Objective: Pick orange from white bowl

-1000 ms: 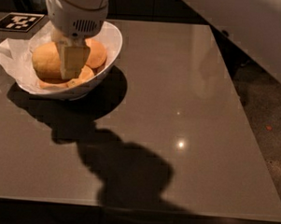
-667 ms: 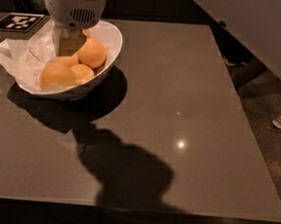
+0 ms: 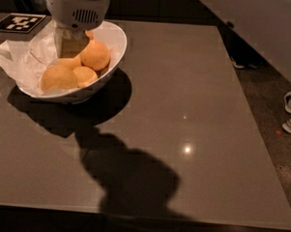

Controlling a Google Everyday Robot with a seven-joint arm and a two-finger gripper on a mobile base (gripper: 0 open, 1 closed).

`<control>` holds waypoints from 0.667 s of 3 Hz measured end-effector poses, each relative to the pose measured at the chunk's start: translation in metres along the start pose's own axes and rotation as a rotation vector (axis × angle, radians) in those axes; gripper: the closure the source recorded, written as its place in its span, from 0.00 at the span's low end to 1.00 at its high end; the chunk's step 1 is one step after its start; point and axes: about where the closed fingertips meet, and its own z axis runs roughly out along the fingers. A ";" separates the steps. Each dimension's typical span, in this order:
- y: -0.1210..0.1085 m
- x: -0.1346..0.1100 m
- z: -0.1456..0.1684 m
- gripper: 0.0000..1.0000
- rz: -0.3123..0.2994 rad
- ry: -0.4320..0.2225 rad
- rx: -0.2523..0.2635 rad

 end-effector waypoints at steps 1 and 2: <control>0.000 0.000 0.000 0.59 0.000 0.000 0.000; 0.000 0.000 0.000 0.36 0.000 0.000 0.000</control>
Offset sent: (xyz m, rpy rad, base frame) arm 0.0000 0.0000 0.0000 0.0000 0.0000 0.0000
